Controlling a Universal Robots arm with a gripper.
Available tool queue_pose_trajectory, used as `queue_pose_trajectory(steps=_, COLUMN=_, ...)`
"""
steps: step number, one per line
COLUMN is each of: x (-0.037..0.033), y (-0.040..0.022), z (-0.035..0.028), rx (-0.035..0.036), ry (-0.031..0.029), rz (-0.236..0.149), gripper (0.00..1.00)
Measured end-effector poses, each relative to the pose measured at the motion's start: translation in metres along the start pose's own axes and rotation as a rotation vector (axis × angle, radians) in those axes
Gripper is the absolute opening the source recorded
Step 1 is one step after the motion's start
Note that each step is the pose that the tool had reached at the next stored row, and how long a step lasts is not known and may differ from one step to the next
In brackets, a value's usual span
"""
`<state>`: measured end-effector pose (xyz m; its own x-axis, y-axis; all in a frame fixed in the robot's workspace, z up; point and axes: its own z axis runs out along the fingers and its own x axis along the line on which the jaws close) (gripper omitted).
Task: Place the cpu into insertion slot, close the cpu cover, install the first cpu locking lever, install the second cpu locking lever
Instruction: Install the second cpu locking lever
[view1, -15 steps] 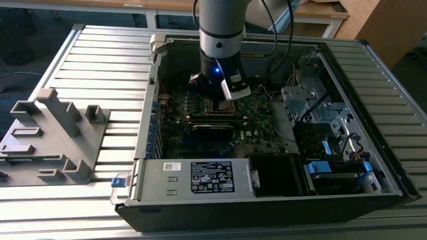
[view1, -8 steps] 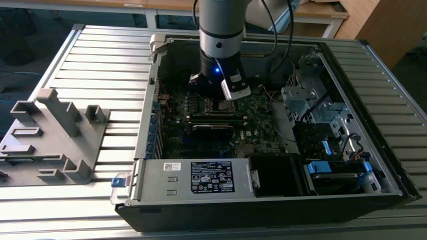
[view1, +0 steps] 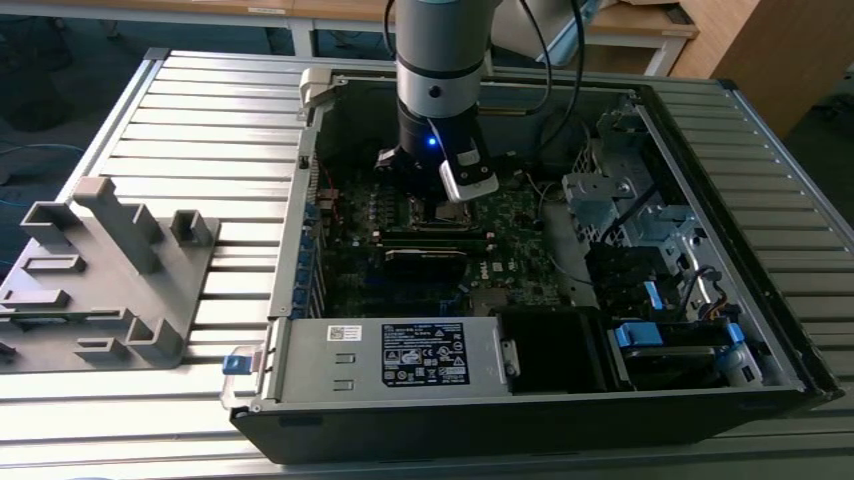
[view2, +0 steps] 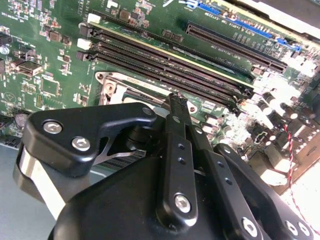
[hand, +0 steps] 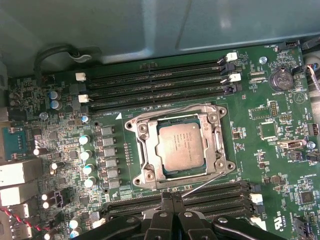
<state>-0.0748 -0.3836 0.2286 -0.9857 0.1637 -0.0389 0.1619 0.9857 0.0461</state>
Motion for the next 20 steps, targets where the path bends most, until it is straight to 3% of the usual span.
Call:
queue_pose_trajectory(steps=7, x=0.0001, y=0.0000, z=0.0003, rx=-0.0001, ry=-0.0001, rz=0.000, gripper=0.11)
queue_pose_trajectory(steps=20, x=0.0057, y=-0.0013, z=0.0089, rx=0.0000, ry=0.0000, rz=0.000, gripper=0.11)
